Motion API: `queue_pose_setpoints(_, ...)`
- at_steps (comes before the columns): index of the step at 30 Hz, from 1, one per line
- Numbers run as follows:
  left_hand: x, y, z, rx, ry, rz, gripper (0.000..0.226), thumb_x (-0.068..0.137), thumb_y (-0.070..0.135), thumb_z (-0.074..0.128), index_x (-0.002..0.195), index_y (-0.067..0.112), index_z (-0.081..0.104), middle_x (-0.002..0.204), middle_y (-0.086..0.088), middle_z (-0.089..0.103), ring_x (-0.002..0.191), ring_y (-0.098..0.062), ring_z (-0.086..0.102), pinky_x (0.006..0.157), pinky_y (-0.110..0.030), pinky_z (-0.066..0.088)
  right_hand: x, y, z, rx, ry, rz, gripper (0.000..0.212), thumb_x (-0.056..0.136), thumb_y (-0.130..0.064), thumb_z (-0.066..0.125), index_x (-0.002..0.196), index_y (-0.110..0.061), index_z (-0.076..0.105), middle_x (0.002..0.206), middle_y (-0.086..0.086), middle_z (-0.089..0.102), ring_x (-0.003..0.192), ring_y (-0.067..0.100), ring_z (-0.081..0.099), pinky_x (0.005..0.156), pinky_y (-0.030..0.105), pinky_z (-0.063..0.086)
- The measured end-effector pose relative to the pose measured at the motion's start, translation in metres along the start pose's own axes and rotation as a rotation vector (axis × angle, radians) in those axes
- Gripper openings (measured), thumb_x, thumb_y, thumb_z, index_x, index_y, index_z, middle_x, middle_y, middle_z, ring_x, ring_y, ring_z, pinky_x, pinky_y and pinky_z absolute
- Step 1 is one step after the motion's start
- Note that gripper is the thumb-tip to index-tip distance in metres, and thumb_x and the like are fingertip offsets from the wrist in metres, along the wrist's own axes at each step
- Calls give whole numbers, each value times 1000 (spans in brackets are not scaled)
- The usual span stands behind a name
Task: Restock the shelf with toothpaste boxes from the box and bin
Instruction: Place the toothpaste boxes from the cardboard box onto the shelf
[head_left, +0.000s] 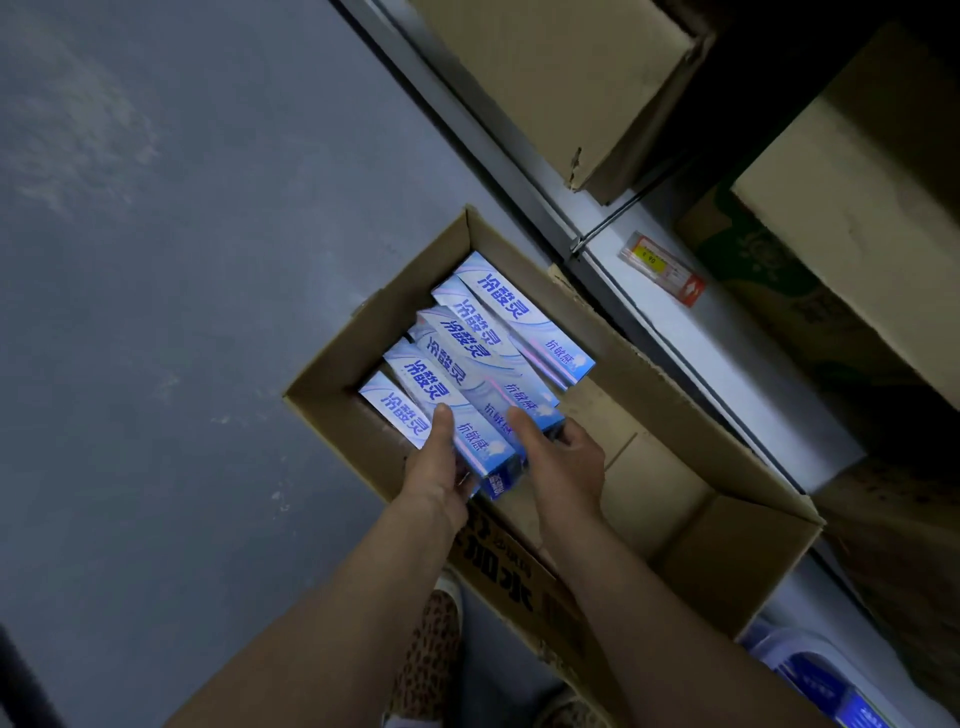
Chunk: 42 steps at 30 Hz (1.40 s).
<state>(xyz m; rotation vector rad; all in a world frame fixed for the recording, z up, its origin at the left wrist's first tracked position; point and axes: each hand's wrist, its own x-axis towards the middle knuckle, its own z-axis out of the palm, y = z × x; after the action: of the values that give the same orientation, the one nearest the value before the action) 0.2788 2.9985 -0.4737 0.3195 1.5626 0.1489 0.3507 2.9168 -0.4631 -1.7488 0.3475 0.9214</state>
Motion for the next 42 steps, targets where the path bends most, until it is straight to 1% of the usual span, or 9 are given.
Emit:
queue_pose_setpoints(6,-84,13,8,-60,-79,-23,45,91,49,66,122,16,65,117,-6,73,92,-17,69,65,-31,53,-51,-59,-35,117,56,-40,20,83,-22,82,96,-9,75,88,3,78,78,15,75,60,24,56)
queue_pose_setpoints(10,-162,25,17,-138,-149,23,51,94,40,65,132,7,62,123,-12,70,88,-21,70,61,-28,56,-102,-111,-68,147,85,-95,18,84,-24,81,92,-9,75,77,-3,77,66,5,71,55,19,51)
queue_pose_setpoints(16,-285,45,23,-289,-344,137,46,92,27,69,133,7,59,119,-14,72,101,-24,72,73,-37,63,-188,-180,-117,234,101,-207,30,84,-29,81,89,-1,71,77,-1,75,70,10,67,66,28,54)
queue_pose_setpoints(20,-362,58,26,-312,-483,198,27,93,19,67,117,8,64,109,-13,74,92,-21,73,75,-36,62,-238,-215,-139,337,154,-283,30,83,-27,82,92,0,73,79,0,75,70,7,66,70,28,53)
queue_pose_setpoints(24,-421,60,22,-261,-559,237,11,91,18,69,100,11,67,99,-7,75,73,-15,74,66,-32,63,-290,-240,-159,442,152,-411,70,65,-52,88,87,8,62,77,2,67,76,16,59,75,37,47)
queue_pose_setpoints(29,-503,53,1,-235,-662,333,23,89,21,70,109,12,62,102,-9,74,77,-17,74,68,-36,63,-377,-284,-194,563,206,-472,16,86,-24,79,85,-9,73,70,-7,73,62,3,64,61,21,51)
queue_pose_setpoints(34,-617,47,-13,-169,-812,435,35,89,30,68,118,13,60,106,-10,75,86,-19,73,84,-40,57,-483,-328,-242,637,231,-577,15,83,-30,81,79,-16,78,79,-3,76,76,12,64,73,33,53)
queue_pose_setpoints(38,-711,41,-7,-120,-956,493,68,76,35,71,138,11,53,127,-16,67,99,-25,69,71,-36,62,-569,-365,-291,722,304,-688,18,85,-29,80,89,-12,78,74,-6,74,69,10,61,63,26,50)
queue_pose_setpoints(42,-801,18,11,-72,-1166,473,22,96,29,60,112,15,61,100,-8,73,81,-17,72,66,-32,63,-640,-395,-347,802,383,-805,18,84,-29,80,83,-12,75,74,-2,72,63,10,59,55,23,47)
